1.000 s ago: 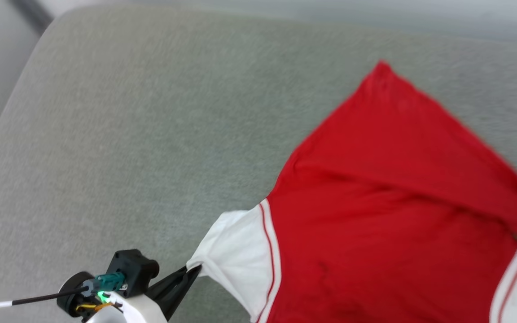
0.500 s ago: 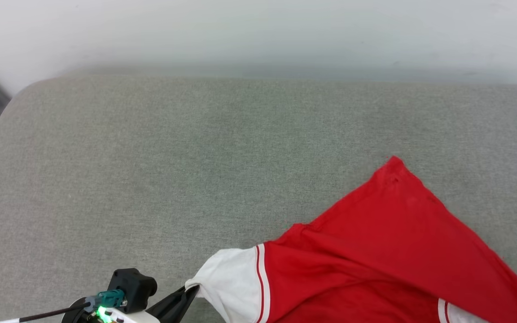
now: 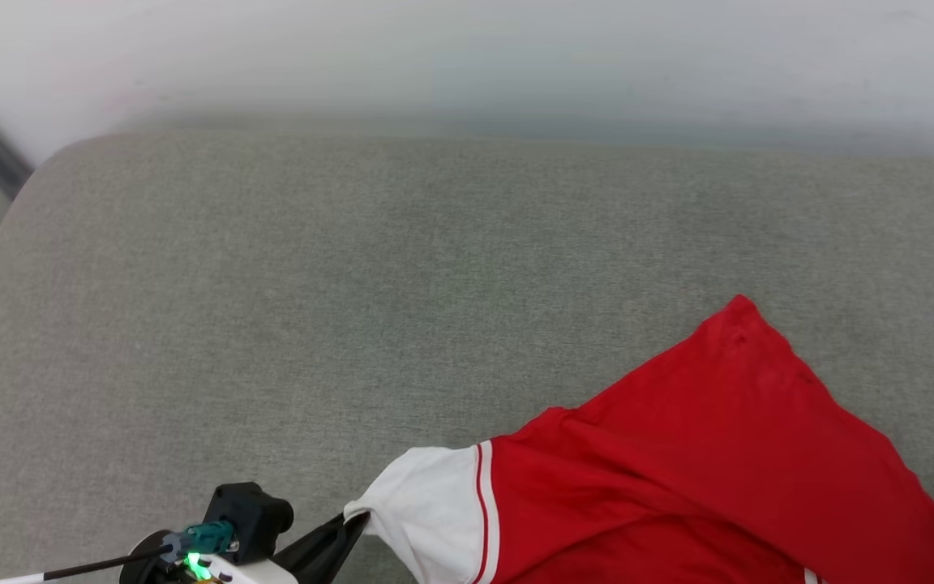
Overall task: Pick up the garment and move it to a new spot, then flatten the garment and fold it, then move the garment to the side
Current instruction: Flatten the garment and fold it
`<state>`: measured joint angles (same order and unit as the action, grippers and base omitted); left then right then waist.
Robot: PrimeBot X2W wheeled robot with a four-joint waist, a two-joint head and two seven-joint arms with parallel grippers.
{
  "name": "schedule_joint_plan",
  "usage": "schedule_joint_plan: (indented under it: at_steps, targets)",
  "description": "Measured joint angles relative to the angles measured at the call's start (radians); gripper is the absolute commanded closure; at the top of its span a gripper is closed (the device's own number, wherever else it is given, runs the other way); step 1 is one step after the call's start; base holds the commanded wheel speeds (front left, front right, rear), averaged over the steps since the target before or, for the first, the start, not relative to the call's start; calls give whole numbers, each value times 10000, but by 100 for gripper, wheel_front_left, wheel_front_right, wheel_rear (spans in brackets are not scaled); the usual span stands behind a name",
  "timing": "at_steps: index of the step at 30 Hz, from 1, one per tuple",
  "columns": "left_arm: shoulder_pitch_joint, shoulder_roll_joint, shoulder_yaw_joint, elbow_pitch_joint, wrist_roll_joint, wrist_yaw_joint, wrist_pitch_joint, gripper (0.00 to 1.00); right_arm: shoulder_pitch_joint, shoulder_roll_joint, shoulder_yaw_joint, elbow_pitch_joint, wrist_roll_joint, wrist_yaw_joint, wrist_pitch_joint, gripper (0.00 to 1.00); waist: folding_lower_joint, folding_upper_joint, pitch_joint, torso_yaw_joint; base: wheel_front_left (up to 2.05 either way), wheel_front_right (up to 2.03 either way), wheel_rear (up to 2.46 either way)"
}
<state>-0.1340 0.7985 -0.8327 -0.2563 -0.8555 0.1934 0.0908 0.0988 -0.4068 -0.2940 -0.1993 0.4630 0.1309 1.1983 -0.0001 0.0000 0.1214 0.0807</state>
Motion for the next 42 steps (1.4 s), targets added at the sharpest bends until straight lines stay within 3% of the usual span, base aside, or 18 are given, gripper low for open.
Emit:
schedule_joint_plan:
  at_steps: [8, 17, 25, 34, 35, 36, 37, 38, 39, 42]
  targets:
    - [-451, 2, -61, -399, 431, -86, 25, 100, -2244, -161, 573, -518, 313, 0, 527, 0, 1, 0, 572, 585, 0, 0, 0]
    - [-1104, -437, -173, -316, 612, -460, 29, 100, -4579, -251, 1841, 1129, -905, 0, 1114, 0, 2, 0, 1542, 1510, 0, 0, 0]
    - [-1790, -1204, -460, -50, 871, -848, 13, 100, -5267, -453, 1941, 2313, -1417, 0, 1122, 0, 3, 0, 2416, 2291, 0, 0, 0]
    - [-1978, -1467, -512, 322, 884, -982, -165, 100, -5244, -830, 2462, 2698, -1622, 0, 1164, 0, 1, 0, 2842, 2722, 0, 0, 0]
    - [-1998, -1494, -510, 341, 884, -1005, -196, 100, -5224, -865, 2481, 2700, -1618, 0, 1202, 9, 0, 0, 2851, 2746, 0, 0, 0]
    - [-2016, -1515, -506, 364, 884, -1022, -228, 100, -5198, -892, 2479, 2702, -1590, 0, 1225, 40, 1, 0, 2857, 2771, 0, 0, 0]
    - [-2028, -1530, -508, 387, 884, -1034, -253, 100, -5171, -917, 2474, 2709, -1559, 0, 1225, 62, 1, 0, 2858, 2793, 0, 0, 0]
    - [-2031, -1549, -508, 422, 884, -1049, -286, 100, -5148, -943, 2476, 2713, -1546, 0, 1225, 91, 0, 0, 2854, 2812, 0, 0, 0]
    - [-2032, -1563, -506, 456, 884, -1053, -297, 100, -5131, -955, 2481, 2711, -1536, 0, 1210, 100, 0, 0, 2840, 2823, 0, 0, 0]
    - [-2034, -1592, -520, 552, 880, -1055, -334, 100, -4986, -989, 2525, 2740, -1369, 0, 865, 100, 0, 0, 2719, 2839, 0, 0, 0]
